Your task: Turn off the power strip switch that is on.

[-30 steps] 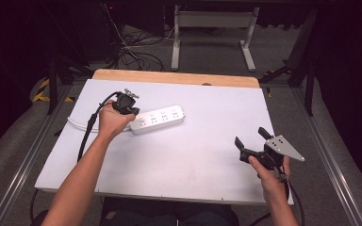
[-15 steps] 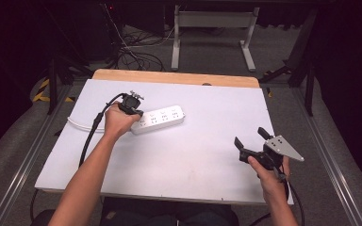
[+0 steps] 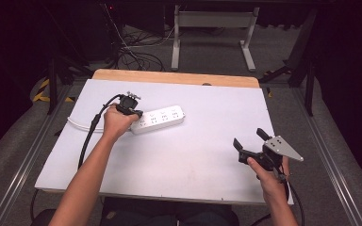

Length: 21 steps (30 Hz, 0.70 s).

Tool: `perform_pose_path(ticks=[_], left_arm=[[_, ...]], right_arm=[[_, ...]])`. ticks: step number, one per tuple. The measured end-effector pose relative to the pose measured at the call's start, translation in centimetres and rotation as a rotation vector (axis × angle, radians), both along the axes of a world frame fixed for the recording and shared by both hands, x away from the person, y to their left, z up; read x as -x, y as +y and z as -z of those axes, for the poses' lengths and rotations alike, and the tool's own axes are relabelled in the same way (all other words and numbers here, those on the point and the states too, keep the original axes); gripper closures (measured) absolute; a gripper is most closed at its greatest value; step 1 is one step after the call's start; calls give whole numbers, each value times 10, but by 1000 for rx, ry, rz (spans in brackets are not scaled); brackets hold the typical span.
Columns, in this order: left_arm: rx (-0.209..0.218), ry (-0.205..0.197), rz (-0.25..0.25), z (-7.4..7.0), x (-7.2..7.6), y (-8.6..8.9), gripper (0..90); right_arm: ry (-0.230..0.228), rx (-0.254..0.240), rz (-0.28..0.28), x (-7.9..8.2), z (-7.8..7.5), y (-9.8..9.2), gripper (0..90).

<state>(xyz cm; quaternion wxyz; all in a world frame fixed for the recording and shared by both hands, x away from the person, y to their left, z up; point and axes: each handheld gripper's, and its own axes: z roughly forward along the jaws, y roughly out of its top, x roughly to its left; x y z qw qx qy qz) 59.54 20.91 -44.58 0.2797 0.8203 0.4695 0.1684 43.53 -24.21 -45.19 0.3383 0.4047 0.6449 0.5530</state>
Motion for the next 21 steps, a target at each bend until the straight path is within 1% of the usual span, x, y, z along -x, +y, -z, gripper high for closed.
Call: perform_pose_path(ticks=[4, 7, 9, 11, 13, 14, 17, 18, 21], left_arm=[[-14, -8, -4, 0, 1, -2, 900], [-13, -5, -4, 0, 2, -2, 900], [-16, -11, -8, 1, 2, -2, 900], [-20, -17, 0, 2, 3, -3, 900], [9, -12, -6, 3, 2, 0, 900], [14, -12, -8, 3, 2, 0, 900], [-12, -29, -12, 3, 4, -3, 900], [7, -22, -16, 4, 4, -1, 900], [10, -21, -17, 4, 4, -1, 900]], right_arm=[[-4, -2, 4, 0, -1, -1, 50], [-3, -6, 6, 0, -1, -1, 50], [-5, -4, 7, 0, -1, -1, 49], [-5, -6, 6, 0, -1, -1, 50], [-2, -5, -2, 0, -1, 0, 49], [-3, -1, -3, 1, -2, 0, 49], [-5, -5, -4, 1, -3, 0, 49], [-5, -6, -5, 0, -2, 0, 49], [-1, -3, -9, 0, -2, 1, 49]])
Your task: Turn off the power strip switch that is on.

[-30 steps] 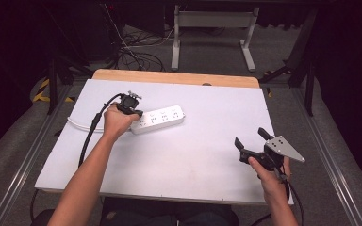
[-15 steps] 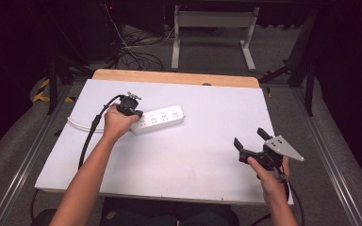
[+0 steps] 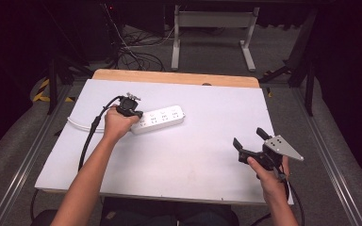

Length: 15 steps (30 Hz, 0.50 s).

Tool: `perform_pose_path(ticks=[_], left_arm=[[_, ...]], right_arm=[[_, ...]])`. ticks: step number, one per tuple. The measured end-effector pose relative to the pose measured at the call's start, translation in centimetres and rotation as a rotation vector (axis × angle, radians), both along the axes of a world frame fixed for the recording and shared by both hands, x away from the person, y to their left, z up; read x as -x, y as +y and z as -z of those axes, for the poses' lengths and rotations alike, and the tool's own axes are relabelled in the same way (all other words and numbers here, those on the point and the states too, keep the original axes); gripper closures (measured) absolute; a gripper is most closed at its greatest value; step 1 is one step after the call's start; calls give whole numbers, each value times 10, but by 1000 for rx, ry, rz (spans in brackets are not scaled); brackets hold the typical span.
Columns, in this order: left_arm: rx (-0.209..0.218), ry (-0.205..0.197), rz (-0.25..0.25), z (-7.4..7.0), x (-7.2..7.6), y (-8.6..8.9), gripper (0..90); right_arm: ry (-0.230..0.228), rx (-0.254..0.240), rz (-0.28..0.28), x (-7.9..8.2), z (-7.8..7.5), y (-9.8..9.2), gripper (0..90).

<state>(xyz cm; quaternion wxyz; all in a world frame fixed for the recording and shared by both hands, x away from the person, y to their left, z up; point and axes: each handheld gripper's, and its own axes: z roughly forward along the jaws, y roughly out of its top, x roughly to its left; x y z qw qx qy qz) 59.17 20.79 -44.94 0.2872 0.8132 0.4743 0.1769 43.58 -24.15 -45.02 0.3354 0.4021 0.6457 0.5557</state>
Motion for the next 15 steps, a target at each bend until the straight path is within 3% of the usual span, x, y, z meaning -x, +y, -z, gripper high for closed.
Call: perform_pose_path(ticks=[3, 7, 15], left_arm=[[-9, -2, 3, 0, 0, -1, 900], [44, -2, -24, 2, 0, 2, 900], [9, -14, -27, 2, 1, -2, 900]], right_arm=[[-1, 2, 0, 1, -1, 1, 50], [-2, 1, -2, 1, -1, 1, 50], [1, 3, -3, 1, 0, 1, 50]])
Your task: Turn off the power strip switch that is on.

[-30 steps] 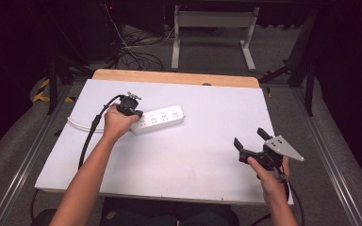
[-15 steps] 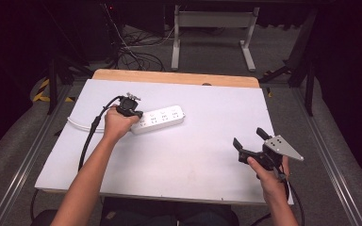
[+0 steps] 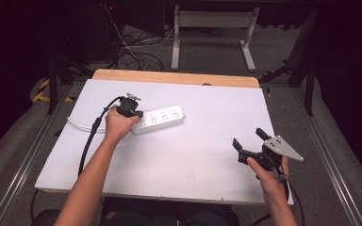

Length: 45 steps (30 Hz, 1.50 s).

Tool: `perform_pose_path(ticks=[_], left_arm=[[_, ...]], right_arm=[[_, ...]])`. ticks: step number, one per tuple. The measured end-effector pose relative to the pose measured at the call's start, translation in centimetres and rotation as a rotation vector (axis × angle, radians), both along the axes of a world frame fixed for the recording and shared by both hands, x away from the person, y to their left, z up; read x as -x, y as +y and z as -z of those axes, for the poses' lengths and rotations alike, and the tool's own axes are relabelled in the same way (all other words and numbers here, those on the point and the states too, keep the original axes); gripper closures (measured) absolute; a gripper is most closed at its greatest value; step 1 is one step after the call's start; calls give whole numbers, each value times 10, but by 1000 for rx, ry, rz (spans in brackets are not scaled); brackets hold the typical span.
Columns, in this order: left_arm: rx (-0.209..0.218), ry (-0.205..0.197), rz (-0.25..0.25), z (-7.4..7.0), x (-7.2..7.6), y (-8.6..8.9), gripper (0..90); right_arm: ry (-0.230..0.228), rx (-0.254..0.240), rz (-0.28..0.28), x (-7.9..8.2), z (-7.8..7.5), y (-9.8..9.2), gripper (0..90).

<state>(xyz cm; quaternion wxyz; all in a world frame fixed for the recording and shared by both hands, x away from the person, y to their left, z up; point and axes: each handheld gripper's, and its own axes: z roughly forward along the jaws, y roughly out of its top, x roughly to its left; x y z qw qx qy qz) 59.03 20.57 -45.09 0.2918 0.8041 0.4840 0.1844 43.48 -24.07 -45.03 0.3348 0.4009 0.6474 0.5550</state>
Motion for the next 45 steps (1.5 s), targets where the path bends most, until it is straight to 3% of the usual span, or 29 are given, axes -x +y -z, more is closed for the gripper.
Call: perform_pose_path(ticks=[4, 12, 18, 20, 21, 22, 23, 25, 27, 28, 31, 37, 41, 45], left_arm=[[15, 10, -13, 0, 1, 2, 900], [-10, -12, -1, 0, 2, 1, 900], [16, -30, -41, 0, 4, 7, 900], [60, -33, -52, 3, 6, 11, 900], [61, -43, -60, 3, 6, 13, 900], [74, -70, -66, 2, 8, 16, 900], [157, -117, -81, -3, 11, 24, 900], [179, -137, -87, -6, 13, 26, 900], [217, -220, -89, -19, 22, 37, 900], [217, -220, -89, -19, 22, 37, 900], [250, -299, -98, -30, 35, 50, 900], [289, -425, -157, -37, 62, 76, 900], [335, -540, -198, -46, 89, 96, 900], [362, -596, -249, -42, 122, 111, 900]], right_arm=[[1, -6, 6, 0, 0, -1, 50], [8, -9, 6, 0, 1, -1, 51], [11, -9, 8, -1, 2, 0, 51], [10, -6, 6, -2, 2, 0, 52], [10, -6, 6, -2, 2, 0, 52], [12, -4, 6, -2, 2, 0, 53], [13, -4, 6, -2, 3, 1, 53], [10, -4, 5, -2, 2, 1, 53], [13, -5, 4, -3, 2, 0, 53], [13, -4, 4, -3, 3, 0, 53], [12, -3, 5, -3, 3, 1, 54], [15, 3, 6, -3, 3, 4, 55], [15, 4, 7, -3, 3, 3, 56], [21, -3, 32, -2, 4, 0, 59]])
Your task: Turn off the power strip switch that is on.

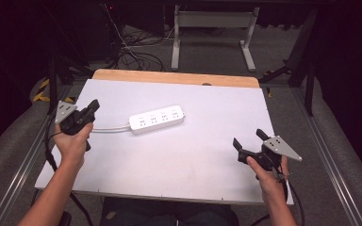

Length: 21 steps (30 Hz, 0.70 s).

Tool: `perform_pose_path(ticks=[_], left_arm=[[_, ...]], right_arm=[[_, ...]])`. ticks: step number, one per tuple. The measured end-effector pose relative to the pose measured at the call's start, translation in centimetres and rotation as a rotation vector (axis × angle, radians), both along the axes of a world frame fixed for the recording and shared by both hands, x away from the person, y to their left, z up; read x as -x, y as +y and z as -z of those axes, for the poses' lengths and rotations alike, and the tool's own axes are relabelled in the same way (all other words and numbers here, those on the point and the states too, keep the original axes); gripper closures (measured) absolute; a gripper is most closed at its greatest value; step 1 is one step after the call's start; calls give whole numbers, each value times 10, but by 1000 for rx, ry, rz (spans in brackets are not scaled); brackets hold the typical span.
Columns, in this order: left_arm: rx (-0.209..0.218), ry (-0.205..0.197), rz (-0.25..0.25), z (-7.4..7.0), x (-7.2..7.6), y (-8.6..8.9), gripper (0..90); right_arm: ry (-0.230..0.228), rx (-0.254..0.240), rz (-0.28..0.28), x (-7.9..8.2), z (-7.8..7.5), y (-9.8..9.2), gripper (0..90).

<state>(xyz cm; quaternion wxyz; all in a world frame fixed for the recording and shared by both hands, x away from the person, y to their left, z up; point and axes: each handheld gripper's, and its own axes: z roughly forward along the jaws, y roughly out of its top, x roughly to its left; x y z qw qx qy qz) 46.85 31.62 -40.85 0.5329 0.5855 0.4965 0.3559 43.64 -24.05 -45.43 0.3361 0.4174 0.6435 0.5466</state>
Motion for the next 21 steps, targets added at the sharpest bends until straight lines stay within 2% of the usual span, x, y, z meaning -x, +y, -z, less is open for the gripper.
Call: perform_pose_path(ticks=[2, 4, 6, 8, 14, 15, 17, 18, 19, 21], left_arm=[[28, 1, -22, 2, 13, 5, 900], [69, -16, -42, 1, 25, 7, 900], [29, -41, -47, -1, 32, 6, 900], [25, -51, -48, -2, 34, 5, 900], [-14, -44, -49, 2, 32, 4, 881], [-21, -42, -52, 2, 32, 4, 830], [-27, -39, -63, 0, 32, 4, 609], [-37, -41, -51, -1, 33, 5, 370], [-45, -50, -39, -2, 33, 6, 370], [-49, -40, -40, -3, 34, 7, 242]], right_arm=[[-5, -5, 5, 1, -1, -1, 61], [-11, -6, 12, 2, -2, -2, 64], [-16, -3, 13, 2, -3, -2, 69], [-18, -2, 10, 2, -3, -1, 71], [-9, 6, 6, 1, -1, -1, 70], [-10, 5, 6, 1, -1, -1, 70], [-13, 4, 10, 1, -2, -2, 70], [-14, 0, 17, 1, -2, -3, 69], [-14, 0, 17, 1, -2, -3, 69], [-14, -1, 18, 2, -2, -3, 70]])
